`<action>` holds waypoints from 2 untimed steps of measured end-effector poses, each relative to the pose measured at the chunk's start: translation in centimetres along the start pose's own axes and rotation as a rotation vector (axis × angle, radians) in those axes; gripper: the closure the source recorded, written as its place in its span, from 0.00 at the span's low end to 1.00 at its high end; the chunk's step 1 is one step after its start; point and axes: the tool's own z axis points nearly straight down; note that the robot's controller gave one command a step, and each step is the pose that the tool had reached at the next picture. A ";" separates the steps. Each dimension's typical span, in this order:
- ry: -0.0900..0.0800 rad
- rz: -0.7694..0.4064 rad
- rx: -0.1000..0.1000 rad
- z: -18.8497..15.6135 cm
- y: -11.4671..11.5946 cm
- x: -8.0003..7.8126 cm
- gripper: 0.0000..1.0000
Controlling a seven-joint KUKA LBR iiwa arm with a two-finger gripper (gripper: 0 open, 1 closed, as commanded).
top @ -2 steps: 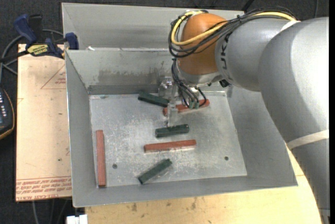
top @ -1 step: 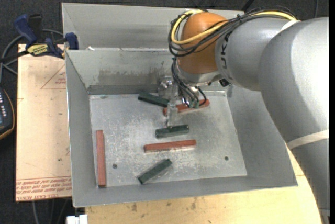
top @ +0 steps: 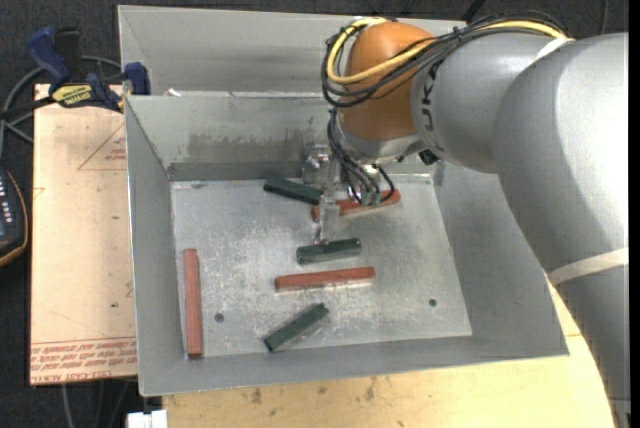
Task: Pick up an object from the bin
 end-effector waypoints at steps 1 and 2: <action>0.001 0.000 0.000 0.0 0.0 -0.1 0.00; -0.001 0.000 0.000 -0.1 0.0 -0.1 1.00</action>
Offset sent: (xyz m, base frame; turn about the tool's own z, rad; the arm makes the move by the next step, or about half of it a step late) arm 0.0000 0.0000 0.0000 0.0000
